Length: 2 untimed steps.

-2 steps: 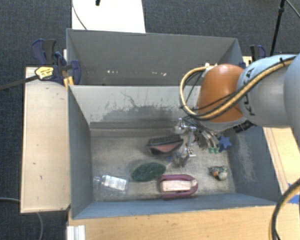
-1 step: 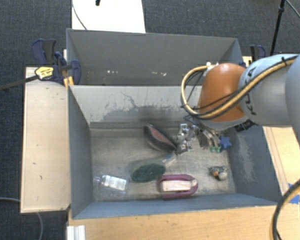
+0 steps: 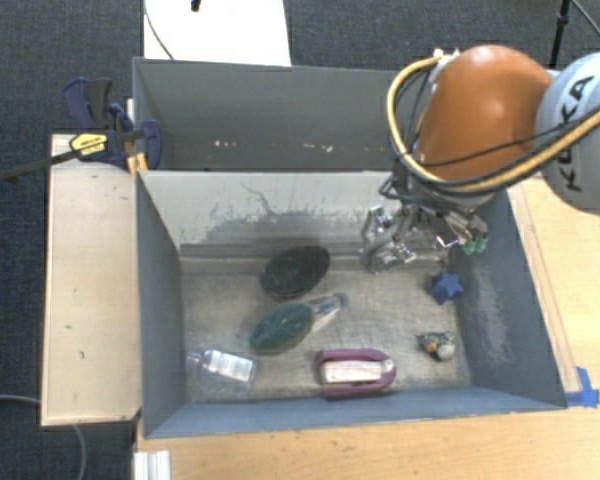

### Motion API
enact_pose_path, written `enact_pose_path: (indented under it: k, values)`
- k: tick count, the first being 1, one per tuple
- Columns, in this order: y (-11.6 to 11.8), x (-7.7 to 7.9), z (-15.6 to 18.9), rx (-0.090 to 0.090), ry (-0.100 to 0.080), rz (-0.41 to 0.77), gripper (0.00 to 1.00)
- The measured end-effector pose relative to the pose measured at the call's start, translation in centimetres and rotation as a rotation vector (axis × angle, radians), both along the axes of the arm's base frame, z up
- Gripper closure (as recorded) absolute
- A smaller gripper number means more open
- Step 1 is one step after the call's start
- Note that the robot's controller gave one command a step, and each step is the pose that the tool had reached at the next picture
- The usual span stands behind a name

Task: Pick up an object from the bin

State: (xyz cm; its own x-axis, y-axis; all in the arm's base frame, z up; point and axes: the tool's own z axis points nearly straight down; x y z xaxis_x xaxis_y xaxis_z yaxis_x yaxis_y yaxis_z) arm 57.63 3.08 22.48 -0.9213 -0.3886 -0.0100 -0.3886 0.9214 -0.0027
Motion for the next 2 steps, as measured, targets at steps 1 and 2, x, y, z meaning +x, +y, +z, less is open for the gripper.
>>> enact_pose_path:
  k: [1,2]
  values:
    - [0.0,-0.1,-0.3,0.0,0.006,-0.003,0.0]
    - [3.4,0.1,-10.5,0.001,0.011,-0.151,0.0]
